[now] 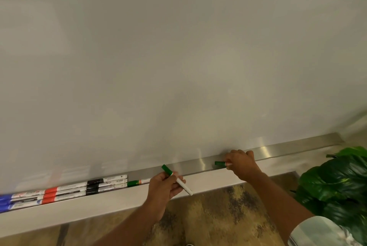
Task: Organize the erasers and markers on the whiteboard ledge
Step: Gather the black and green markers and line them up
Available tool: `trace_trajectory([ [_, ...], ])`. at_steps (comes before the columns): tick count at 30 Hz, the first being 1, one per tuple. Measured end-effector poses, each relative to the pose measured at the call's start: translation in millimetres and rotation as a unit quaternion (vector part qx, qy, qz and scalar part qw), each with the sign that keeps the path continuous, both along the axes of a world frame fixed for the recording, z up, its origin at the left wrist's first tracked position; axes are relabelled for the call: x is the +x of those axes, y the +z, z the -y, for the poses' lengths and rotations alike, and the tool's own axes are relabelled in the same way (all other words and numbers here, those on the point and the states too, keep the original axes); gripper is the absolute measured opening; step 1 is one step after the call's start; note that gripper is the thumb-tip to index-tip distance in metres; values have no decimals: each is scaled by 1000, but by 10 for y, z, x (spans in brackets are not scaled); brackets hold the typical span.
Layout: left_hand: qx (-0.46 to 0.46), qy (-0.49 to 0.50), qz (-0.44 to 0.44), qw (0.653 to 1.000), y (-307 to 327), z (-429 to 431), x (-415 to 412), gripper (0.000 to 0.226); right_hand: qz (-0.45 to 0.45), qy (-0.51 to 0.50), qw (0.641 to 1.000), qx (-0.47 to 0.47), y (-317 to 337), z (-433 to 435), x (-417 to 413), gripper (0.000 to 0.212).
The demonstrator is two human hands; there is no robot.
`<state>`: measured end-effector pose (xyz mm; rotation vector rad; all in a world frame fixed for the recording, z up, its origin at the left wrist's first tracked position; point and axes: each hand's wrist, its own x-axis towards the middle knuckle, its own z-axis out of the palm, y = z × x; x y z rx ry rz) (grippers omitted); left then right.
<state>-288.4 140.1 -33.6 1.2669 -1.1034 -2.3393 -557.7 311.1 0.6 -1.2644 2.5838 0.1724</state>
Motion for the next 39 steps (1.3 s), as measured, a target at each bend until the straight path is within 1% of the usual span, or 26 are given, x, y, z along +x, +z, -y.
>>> trace_trajectory([
  [2, 4, 1, -2, 1000, 31, -5, 1, 20, 45, -18, 997, -55, 34, 95, 100, 13],
  [4, 4, 3, -4, 1000, 61, -11, 8, 20, 116, -32, 985, -122, 65, 215, 252, 11],
  [6, 3, 3, -5, 1000, 84, -24, 13, 21, 199, -43, 958, -201, 84, 332, 453, 6],
  [7, 4, 3, -5, 1000, 96, -30, 17, 21, 226, -49, 945, -232, 90, 395, 568, 7],
  [9, 8, 3, -9, 1000, 115, -42, 24, 21, 258, -62, 923, -279, 78, 516, 800, 10],
  [13, 12, 2, -32, 999, 161, -33, 65, 23, 281, -75, 890, -351, 8, 725, 1222, 4],
  [15, 10, -4, -52, 999, 188, -21, 99, 24, 285, -74, 885, -361, -27, 785, 1391, 7],
  [17, 11, -3, -68, 998, 204, -6, 147, 24, 288, -61, 888, -353, -75, 824, 1525, 7],
  [26, 26, 19, -89, 996, 203, 44, 326, 28, 292, -20, 887, -356, -49, 881, 1775, 22],
  [28, 29, 31, -89, 995, 209, 70, 339, 29, 296, -44, 882, -363, -44, 882, 1809, 13],
  [30, 35, 54, -83, 994, 213, 121, 354, 30, 285, -95, 875, -379, -61, 873, 1820, 17],
  [32, 44, 81, -74, 993, 213, 177, 370, 29, 274, -150, 866, -391, -75, 850, 1810, 14],
  [34, 56, 105, -73, 990, 212, 228, 389, 27, 295, -205, 848, -390, -93, 827, 1810, 6],
  [36, 67, 123, -78, 987, 208, 268, 412, 27, 353, -258, 817, -376, -103, 814, 1839, 9],
  [39, 79, 135, -85, 984, 199, 294, 450, 26, 466, -315, 738, -372, -103, 807, 1936, 12],
])
